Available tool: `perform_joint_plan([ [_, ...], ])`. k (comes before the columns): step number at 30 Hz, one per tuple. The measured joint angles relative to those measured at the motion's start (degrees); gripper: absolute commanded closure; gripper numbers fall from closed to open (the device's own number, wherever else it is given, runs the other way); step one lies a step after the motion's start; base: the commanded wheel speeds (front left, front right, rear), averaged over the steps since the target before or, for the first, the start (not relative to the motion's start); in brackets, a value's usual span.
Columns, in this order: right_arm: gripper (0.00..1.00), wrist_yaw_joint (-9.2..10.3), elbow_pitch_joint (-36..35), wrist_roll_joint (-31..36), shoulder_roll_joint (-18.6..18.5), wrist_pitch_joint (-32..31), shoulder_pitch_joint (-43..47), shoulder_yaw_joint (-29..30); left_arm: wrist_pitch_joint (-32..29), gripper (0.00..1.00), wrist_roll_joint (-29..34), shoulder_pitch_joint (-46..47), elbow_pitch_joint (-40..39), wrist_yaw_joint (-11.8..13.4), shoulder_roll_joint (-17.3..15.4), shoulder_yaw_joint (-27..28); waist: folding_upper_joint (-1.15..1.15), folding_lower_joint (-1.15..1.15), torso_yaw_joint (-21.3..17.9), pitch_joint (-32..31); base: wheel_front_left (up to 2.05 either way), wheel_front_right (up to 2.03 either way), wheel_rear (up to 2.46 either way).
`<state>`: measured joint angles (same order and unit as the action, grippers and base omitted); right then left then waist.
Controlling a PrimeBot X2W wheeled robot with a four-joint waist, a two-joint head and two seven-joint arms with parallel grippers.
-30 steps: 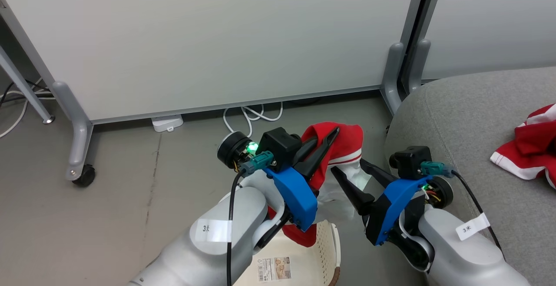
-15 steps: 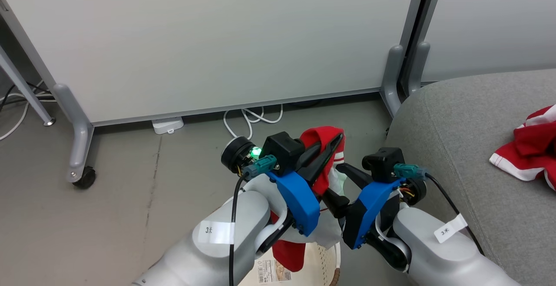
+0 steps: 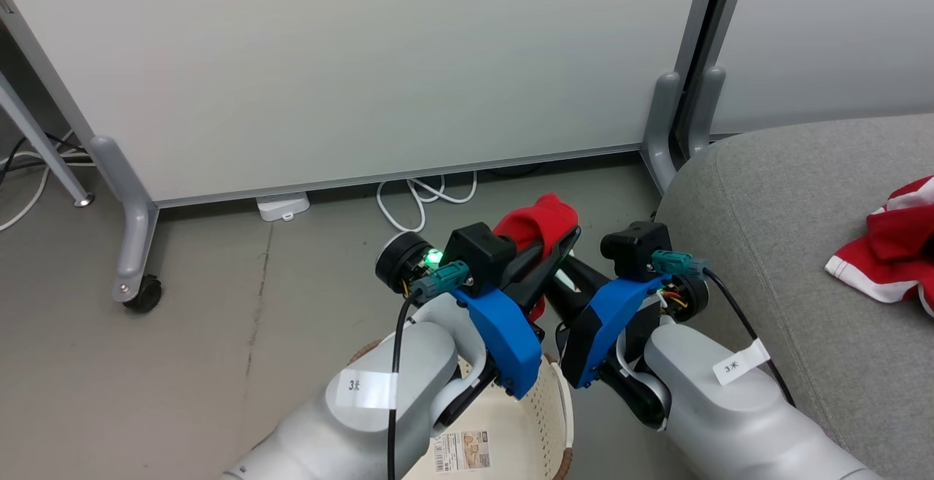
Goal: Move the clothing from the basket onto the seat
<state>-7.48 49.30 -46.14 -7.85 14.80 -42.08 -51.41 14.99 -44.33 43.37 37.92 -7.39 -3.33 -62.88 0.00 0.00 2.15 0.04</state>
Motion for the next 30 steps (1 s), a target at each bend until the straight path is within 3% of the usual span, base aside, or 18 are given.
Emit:
perform_joint_plan([
  [25,1.00,0.00,-3.30,2.83,-0.08,0.09,1.53,4.19,0.07,1.00,1.12,0.12,0.79,0.00,-0.85,2.85,0.00,0.00,-1.39,0.05,0.00,0.00,0.00],
  [26,1.00,0.00,-3.49,3.15,-0.10,0.09,1.57,4.52,0.07,0.97,1.46,0.06,0.81,0.00,-0.93,3.10,0.00,0.00,-1.38,0.05,0.00,0.00,0.00],
  [28,1.00,0.00,-3.98,3.76,-0.13,0.09,1.85,5.21,0.07,0.00,2.35,-0.26,0.71,0.02,-1.19,4.05,0.00,0.00,-1.42,0.08,0.00,0.00,0.00],
  [30,1.00,0.00,-4.41,4.12,-0.18,0.09,2.30,5.76,0.08,0.00,3.21,-1.03,0.26,0.34,-1.68,5.34,0.00,0.00,-1.55,0.14,0.00,0.00,0.00],
])
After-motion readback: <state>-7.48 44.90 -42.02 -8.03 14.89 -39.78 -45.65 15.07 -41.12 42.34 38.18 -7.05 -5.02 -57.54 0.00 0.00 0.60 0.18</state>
